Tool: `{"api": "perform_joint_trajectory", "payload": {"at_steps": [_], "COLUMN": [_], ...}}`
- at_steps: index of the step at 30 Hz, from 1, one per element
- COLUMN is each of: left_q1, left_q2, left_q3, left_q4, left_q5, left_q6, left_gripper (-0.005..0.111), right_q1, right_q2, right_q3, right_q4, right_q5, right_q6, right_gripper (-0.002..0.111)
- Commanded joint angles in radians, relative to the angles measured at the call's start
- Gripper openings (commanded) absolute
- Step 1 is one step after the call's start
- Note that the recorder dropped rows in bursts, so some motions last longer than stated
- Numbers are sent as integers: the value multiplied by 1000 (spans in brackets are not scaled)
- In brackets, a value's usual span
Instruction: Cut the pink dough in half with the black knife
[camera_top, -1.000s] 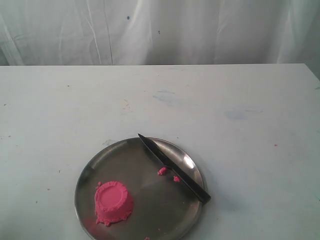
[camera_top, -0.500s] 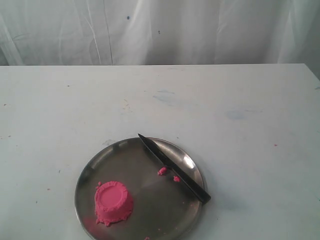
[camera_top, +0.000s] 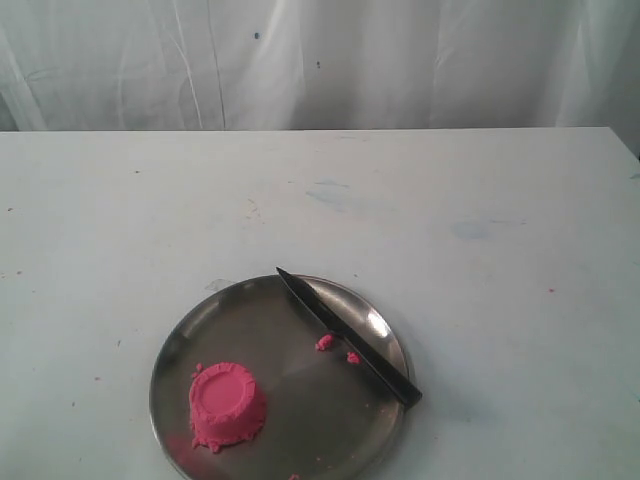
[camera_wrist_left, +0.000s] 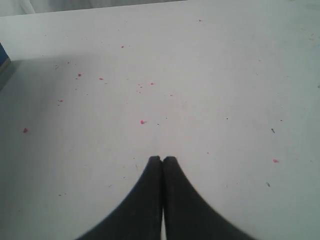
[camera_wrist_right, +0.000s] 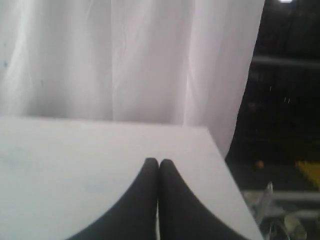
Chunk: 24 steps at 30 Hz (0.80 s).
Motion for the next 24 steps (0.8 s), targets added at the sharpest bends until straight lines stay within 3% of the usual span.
{"api": "perform_joint_trajectory", "payload": {"at_steps": [1,9,14,19,24], "left_q1": [1,1,1,1,1], "left_q2": [-5,-5,-5,-5,-5], "left_q3": [3,3,3,3,3], "left_q4": [-2,-2,-2,-2,-2], "left_q5": [1,1,1,1,1], "left_q6": [4,4,4,4,4], "left_gripper": [0,0,0,0,0], "right_q1": [66,176,208,208,256], "right_q2": [197,622,828,901,904], "right_q3": [-94,-277,-303,-303,-303], "right_q4": [154,473,491,641,851], "right_q5": [221,651,526,445,418], "right_q6": [-173,-523,-546,-551,-793], "right_gripper": [0,0,0,0,1]}}
